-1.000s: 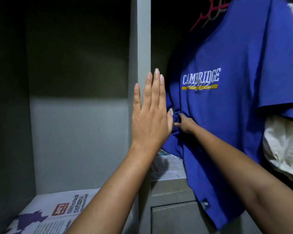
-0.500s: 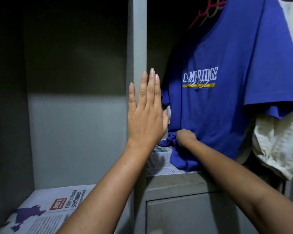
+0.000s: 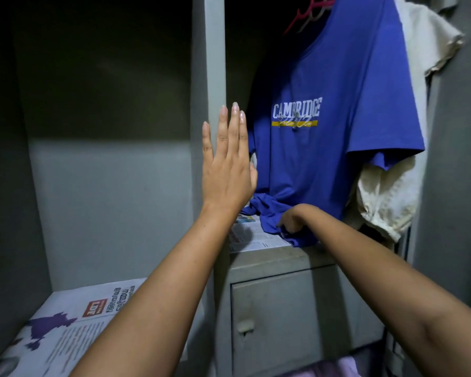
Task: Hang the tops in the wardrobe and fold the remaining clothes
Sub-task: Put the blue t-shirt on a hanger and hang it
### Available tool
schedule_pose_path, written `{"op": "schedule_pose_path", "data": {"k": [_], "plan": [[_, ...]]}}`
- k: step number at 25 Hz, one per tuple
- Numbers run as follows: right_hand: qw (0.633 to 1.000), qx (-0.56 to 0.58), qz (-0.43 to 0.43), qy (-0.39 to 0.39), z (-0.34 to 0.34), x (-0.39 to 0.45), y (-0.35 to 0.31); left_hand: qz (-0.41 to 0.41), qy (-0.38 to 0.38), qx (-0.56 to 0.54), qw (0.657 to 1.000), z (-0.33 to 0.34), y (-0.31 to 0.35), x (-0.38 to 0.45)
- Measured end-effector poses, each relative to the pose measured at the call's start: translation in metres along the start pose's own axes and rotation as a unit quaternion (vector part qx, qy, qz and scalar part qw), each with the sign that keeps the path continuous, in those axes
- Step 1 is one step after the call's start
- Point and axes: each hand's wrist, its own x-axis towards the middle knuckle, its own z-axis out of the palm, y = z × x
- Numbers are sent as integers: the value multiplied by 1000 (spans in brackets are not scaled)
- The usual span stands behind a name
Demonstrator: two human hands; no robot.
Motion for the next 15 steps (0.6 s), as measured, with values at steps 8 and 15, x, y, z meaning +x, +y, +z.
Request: {"op": "schedule_pose_path", "data": {"k": [8,15], "plan": [[951,237,16,196,32,-88,-8,-51,-71,-329,940,-27,-16,-19],[798,557,26,229,97,-192,7,-160,-127,-560,803,-88,-9,-100]]}}
